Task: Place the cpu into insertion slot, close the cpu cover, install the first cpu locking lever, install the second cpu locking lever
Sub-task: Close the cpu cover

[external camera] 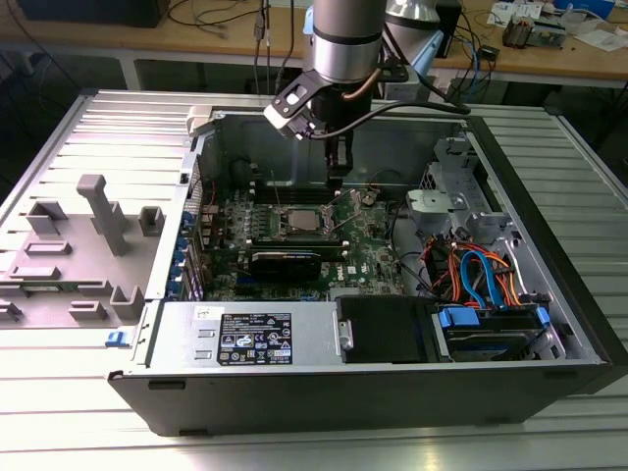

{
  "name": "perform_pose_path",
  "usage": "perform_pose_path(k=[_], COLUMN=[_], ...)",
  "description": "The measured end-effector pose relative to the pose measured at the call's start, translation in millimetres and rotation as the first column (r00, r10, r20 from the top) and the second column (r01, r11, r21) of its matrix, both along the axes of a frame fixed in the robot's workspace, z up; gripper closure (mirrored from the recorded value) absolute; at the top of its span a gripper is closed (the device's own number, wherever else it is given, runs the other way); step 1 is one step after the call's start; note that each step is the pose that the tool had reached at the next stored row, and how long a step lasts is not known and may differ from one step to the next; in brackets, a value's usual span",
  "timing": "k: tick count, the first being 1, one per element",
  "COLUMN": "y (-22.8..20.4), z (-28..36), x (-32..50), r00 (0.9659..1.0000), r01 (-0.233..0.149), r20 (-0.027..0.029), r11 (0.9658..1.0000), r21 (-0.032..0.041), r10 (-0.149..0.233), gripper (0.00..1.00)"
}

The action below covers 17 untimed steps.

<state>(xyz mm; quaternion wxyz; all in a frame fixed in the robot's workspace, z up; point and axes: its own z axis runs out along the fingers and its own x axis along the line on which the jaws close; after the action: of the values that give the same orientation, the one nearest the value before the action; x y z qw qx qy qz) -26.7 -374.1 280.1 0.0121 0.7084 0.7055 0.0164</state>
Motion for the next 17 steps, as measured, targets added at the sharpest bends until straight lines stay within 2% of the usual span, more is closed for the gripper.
perform_pose_path(k=[17], y=[0.0], z=[0.0], x=[5.5], r00=[1.0], r01=[0.0], r20=[0.0], r11=[1.0], r21=[0.0], r10=[0.0], gripper=[0.89])
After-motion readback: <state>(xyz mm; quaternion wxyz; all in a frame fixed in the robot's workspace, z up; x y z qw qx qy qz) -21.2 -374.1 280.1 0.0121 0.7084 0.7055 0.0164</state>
